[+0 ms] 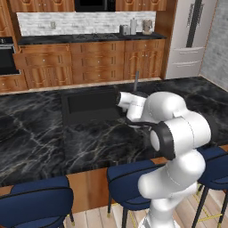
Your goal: Take a straw from the drawer in front and place it inside the glass cup on the dining counter.
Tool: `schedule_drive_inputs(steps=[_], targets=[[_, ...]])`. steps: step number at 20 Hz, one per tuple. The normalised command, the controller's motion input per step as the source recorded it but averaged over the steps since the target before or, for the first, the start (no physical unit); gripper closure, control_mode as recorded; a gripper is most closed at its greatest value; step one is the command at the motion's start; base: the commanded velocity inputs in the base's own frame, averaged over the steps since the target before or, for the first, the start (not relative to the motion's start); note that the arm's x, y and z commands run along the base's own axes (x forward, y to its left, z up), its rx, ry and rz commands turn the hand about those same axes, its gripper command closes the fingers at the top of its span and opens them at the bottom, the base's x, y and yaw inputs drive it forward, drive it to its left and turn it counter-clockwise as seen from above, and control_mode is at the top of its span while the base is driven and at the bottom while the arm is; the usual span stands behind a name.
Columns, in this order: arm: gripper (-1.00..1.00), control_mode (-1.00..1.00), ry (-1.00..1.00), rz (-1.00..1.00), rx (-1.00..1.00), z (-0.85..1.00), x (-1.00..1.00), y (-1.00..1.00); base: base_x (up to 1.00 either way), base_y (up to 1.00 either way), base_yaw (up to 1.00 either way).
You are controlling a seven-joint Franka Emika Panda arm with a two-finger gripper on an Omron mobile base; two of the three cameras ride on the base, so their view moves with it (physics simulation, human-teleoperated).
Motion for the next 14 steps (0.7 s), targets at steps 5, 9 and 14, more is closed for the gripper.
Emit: schedule_drive_inputs(steps=[5,9,14], targets=[[1.00,-1.00,0.00,0.00,0.00,-0.27,0.20,0.00,0.00,0.00,0.00],[1.00,-1.00,-0.02,0.00,0.00,-0.17,0.15,0.00,0.00,0.00,0.00],[1.00,-1.00,-0.08,0.00,-0.01,-0.20,0.02,0.00,0.00,0.00,0.00]])
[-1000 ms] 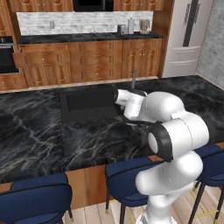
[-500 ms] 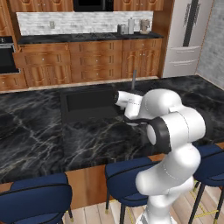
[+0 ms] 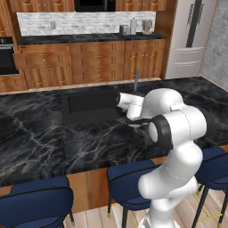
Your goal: Take a straw from the drawer in front and place it inside the glass cup on the dining counter.
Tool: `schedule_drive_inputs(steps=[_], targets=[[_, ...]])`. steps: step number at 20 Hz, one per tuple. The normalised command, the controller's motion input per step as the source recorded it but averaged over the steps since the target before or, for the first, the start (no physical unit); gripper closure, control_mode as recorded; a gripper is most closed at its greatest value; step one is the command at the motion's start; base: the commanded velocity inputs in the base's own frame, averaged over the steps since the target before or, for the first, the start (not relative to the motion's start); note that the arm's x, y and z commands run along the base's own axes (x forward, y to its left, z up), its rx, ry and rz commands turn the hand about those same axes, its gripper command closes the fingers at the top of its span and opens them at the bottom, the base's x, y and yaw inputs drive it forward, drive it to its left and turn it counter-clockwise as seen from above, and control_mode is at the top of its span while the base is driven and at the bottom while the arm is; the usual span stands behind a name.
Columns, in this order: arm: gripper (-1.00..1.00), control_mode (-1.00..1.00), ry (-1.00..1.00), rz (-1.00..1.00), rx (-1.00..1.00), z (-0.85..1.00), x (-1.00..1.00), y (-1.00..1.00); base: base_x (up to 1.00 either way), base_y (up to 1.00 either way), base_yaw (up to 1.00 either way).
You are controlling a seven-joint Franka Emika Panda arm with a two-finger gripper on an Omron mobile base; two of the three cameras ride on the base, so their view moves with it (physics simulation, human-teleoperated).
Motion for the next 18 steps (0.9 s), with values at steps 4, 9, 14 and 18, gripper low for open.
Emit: schedule_drive_inputs(steps=[4,9,14,18], targets=[[1.00,-1.00,-0.11,0.00,-0.02,-0.28,0.02,0.00,0.00,0.00,0.00],[1.00,-1.00,-0.10,0.00,-0.01,-0.30,-0.02,0.00,0.00,0.00,0.00],[1.00,-1.00,-0.14,0.00,-0.02,-0.29,-0.10,0.09,0.00,0.00,0.00],[1.00,-1.00,-0.18,0.00,-0.02,-0.28,-0.21,0.18,0.00,0.00,0.00]])
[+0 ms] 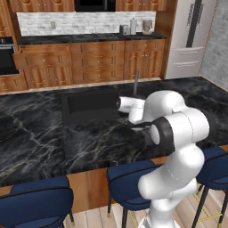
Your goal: Take a straw from the drawer in front and place it inside the glass cup on the dining counter.
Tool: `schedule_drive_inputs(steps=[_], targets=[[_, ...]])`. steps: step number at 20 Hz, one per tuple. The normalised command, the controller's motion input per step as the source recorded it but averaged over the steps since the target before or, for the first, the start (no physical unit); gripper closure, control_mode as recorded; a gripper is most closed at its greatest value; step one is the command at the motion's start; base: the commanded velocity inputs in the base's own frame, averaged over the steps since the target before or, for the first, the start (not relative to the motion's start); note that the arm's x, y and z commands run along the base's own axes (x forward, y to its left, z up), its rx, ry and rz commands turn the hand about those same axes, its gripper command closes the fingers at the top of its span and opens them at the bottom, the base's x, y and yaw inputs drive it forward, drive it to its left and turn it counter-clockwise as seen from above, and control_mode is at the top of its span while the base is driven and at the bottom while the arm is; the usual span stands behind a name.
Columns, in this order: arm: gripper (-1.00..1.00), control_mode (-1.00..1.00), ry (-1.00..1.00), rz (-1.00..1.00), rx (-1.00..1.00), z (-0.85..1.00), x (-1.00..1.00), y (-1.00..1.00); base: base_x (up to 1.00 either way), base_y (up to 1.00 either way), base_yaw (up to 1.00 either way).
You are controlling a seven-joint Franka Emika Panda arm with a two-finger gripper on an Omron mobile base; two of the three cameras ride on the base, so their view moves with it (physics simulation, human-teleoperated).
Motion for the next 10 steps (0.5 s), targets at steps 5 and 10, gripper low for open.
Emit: schedule_drive_inputs(steps=[5,10], targets=[[-1.00,-1.00,-0.19,0.00,-0.03,-0.22,-0.40,0.30,0.00,0.00,0.00],[-1.00,-1.00,-0.17,0.00,-0.01,-0.13,-0.29,0.14,0.00,0.00,0.00]])
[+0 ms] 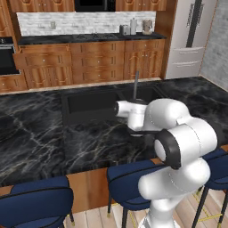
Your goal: Take a straw from the drawer in front and place it inside the glass cup on the dining counter.
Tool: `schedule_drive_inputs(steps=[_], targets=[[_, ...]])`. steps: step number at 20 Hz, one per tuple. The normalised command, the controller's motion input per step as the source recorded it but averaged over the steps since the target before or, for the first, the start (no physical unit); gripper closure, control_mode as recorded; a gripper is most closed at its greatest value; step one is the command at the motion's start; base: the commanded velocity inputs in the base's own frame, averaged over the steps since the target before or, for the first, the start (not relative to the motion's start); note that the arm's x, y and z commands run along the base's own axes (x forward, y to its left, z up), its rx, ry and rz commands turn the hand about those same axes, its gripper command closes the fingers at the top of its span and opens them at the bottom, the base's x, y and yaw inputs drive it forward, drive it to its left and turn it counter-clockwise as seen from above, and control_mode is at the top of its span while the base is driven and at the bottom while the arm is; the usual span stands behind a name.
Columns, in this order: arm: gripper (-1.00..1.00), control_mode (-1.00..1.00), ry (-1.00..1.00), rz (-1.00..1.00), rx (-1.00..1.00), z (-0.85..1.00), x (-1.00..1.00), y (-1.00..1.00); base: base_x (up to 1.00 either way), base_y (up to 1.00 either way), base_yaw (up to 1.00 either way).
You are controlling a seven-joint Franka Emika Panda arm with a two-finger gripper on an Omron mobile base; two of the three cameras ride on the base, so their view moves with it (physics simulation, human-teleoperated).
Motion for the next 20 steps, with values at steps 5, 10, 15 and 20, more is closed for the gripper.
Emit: schedule_drive_inputs(steps=[5,10,15,20], targets=[[-1.00,-1.00,-0.14,0.00,0.00,-0.19,-0.11,0.00,0.00,0.00,0.00],[-1.00,-1.00,-0.11,0.00,0.00,-0.26,-0.06,0.02,0.00,0.00,0.00],[-1.00,-1.00,-0.09,0.00,0.00,-0.50,-0.04,0.19,0.00,0.00,0.00],[-1.00,-1.00,-0.05,0.00,0.00,-0.59,0.00,0.27,0.00,0.00,0.00]])
